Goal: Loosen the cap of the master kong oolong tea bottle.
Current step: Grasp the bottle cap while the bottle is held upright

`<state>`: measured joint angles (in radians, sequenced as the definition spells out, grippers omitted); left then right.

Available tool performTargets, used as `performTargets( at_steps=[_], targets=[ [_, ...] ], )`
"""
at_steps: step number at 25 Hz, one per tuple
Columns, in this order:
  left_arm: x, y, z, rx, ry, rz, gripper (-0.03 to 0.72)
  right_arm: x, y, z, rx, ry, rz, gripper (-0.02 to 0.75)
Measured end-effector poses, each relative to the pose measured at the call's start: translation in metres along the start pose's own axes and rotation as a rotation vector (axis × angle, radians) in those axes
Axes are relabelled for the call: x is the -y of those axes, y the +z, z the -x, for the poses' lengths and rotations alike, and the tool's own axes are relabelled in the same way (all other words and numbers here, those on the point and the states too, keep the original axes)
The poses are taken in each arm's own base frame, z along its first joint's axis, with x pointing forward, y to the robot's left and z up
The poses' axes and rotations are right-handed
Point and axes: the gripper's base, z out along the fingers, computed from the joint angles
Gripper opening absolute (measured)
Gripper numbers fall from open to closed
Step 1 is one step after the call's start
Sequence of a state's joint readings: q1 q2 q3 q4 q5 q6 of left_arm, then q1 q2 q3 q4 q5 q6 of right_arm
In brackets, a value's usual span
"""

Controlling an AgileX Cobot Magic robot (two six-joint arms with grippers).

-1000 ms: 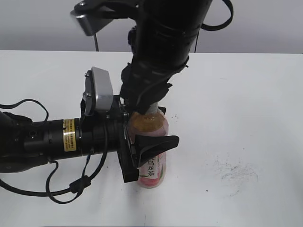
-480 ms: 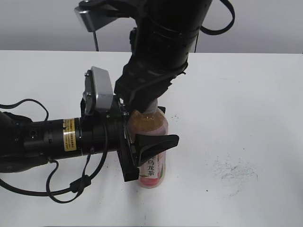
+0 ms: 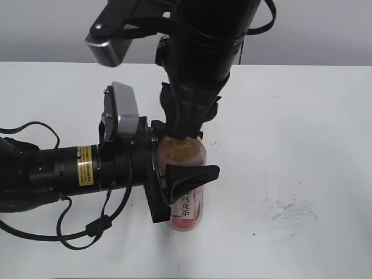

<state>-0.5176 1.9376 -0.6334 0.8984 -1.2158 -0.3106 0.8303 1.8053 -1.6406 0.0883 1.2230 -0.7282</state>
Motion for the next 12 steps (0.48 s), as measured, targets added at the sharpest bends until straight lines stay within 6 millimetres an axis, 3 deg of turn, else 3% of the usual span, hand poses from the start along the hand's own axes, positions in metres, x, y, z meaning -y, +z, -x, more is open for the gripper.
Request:
performTargets(
  at_steps=[12],
  targets=[
    [0.0001,0.0000,0.0000,0.000,0.003,-0.002,0.446,-0.0056,0.0006,0.0039,-0.004,-1.317,0.006,0.271]
  ],
)
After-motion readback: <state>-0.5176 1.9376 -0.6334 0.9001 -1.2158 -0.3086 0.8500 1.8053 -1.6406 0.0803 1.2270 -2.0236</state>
